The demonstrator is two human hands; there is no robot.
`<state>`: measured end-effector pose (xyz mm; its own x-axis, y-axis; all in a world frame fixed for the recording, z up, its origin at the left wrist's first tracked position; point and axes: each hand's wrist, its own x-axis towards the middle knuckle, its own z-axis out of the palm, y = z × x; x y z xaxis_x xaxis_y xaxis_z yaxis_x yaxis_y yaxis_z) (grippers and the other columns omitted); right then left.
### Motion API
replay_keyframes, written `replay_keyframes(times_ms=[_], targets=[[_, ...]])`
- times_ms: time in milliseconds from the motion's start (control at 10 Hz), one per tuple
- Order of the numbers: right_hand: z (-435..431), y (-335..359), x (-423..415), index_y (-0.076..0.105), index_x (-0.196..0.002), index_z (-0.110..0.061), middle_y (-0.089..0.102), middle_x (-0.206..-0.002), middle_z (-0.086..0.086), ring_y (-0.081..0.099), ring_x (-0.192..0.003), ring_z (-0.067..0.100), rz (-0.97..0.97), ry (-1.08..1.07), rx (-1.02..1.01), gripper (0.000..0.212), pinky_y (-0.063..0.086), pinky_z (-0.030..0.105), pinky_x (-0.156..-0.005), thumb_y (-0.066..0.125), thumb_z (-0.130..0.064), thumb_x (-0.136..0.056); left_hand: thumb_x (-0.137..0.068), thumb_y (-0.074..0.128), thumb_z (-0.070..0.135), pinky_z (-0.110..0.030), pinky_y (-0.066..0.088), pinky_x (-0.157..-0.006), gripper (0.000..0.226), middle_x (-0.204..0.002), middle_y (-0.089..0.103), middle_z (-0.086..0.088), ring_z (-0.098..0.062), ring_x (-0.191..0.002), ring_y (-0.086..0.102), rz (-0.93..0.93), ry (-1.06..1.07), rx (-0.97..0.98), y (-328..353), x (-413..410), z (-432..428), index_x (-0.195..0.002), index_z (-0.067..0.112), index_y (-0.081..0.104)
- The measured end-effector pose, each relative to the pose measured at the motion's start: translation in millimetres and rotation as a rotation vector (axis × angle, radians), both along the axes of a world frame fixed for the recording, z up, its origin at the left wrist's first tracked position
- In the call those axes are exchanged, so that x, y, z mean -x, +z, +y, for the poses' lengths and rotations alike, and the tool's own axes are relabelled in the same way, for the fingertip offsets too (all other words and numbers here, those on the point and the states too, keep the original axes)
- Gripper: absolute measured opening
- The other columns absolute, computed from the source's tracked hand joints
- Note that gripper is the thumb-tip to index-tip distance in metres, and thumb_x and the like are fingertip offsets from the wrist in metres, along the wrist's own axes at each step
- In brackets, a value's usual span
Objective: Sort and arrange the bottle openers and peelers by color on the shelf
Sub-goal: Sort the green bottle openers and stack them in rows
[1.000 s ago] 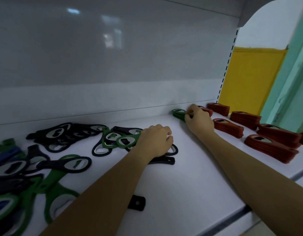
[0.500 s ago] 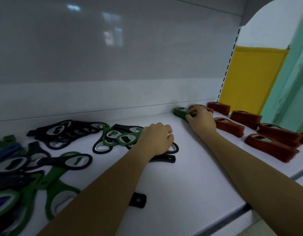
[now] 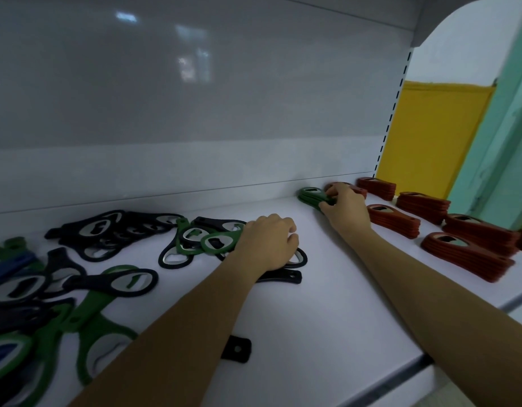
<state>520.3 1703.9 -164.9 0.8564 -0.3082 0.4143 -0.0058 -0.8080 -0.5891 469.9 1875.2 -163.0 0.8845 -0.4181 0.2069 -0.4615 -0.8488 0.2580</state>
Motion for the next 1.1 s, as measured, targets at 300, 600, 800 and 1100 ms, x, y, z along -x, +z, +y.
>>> replay_keyframes(times_ms=[300, 600, 800, 1100], targets=[[1, -1, 1, 0.054, -0.115, -0.009, 0.065, -0.105, 0.011, 0.060, -0.092, 0.027, -0.017, -0.004, -0.006, 0.031, 0.052, 0.040, -0.081, 0.059, -0.019, -0.086, -0.098, 0.036, 0.030, -0.039, 0.037, -0.100, 0.035, -0.128, 0.052, -0.006, -0.025, -0.116, 0.047, -0.020, -0.009, -0.006, -1, -2, 0, -0.128, 0.018, 0.051], [20, 15, 18, 0.059, -0.114, -0.006, 0.062, -0.110, 0.012, 0.050, -0.109, 0.028, -0.309, 0.184, 0.266, 0.027, 0.035, 0.028, -0.080, 0.055, -0.016, -0.089, -0.095, 0.047, 0.031, -0.031, 0.041, -0.085, 0.031, -0.119, 0.056, -0.005, -0.023, -0.109, 0.053, -0.148, 0.047, 0.100, 11, -6, 18, -0.121, 0.015, 0.054], [61, 31, 45, 0.057, -0.123, -0.021, 0.057, -0.127, -0.004, 0.053, -0.112, 0.016, 0.158, 0.648, 0.250, 0.033, 0.039, 0.022, -0.088, 0.053, -0.031, -0.092, -0.089, 0.059, 0.012, -0.018, 0.041, -0.076, 0.021, -0.102, 0.059, -0.004, -0.018, -0.094, 0.057, 0.069, 0.144, 0.402, 30, -16, 64, -0.110, 0.011, 0.059], [113, 29, 70, 0.063, -0.115, -0.015, 0.061, -0.115, 0.005, 0.049, -0.086, 0.010, 0.245, 0.703, 0.368, 0.027, 0.034, 0.019, -0.074, 0.058, -0.020, -0.089, -0.088, 0.059, 0.013, -0.021, 0.040, -0.083, 0.027, -0.107, 0.057, 0.005, -0.010, -0.094, 0.053, 0.244, -0.054, -0.100, 50, 18, 125, -0.114, 0.018, 0.061]])
